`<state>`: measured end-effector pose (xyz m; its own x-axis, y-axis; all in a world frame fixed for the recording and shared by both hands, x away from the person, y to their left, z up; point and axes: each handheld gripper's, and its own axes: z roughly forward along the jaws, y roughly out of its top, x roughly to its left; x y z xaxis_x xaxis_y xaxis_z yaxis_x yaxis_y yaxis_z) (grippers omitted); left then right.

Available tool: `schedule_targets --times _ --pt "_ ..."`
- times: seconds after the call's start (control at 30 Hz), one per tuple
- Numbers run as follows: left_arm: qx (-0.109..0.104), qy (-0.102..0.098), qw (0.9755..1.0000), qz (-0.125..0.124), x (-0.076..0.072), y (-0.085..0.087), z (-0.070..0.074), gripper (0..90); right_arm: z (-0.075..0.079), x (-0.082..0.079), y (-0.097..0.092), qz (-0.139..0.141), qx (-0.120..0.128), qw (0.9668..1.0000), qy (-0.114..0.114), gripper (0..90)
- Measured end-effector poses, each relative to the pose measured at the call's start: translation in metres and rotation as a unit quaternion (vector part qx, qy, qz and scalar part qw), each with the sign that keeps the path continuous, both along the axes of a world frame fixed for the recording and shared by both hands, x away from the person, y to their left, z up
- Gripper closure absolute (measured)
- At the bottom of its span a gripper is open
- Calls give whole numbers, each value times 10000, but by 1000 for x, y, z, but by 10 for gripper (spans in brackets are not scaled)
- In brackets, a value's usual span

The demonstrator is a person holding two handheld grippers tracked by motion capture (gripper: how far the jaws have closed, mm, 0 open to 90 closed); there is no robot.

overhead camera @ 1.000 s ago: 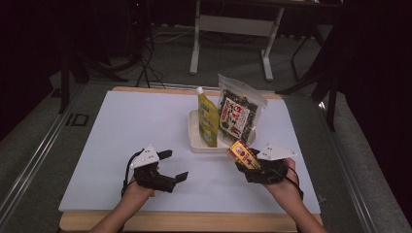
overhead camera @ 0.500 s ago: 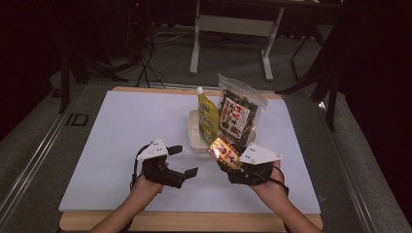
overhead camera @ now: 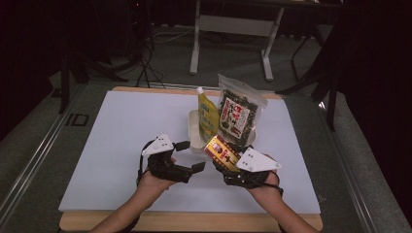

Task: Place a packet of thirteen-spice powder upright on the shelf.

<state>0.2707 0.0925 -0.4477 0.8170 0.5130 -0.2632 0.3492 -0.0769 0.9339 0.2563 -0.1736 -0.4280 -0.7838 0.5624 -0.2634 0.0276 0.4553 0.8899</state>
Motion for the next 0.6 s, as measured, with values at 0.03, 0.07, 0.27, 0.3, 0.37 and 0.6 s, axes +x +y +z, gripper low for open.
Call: schedule_targets --times 0.03,0.07,0.27,0.3,0.37,0.6 --pt "-38 -6 10000 22 0 0 1 144 -1 -1 1 14 -41 10000 -58 321" --pt "-106 -5 9999 -34 0 -1 2 157 -1 -2 2 5 -72 9999 -127 321" --pt "-329 93 9992 -206 3 -5 7 320 -4 -5 6 65 -112 9995 -271 320" --pt "-316 127 9991 -250 4 -6 8 343 -4 -6 6 74 -107 9995 -300 320" --pt "-354 205 9986 -326 5 -8 7 377 -3 -7 7 104 -98 9994 -327 320" --pt "-630 605 9942 -632 12 -10 5 522 -5 -10 9 217 -141 9986 -458 319"
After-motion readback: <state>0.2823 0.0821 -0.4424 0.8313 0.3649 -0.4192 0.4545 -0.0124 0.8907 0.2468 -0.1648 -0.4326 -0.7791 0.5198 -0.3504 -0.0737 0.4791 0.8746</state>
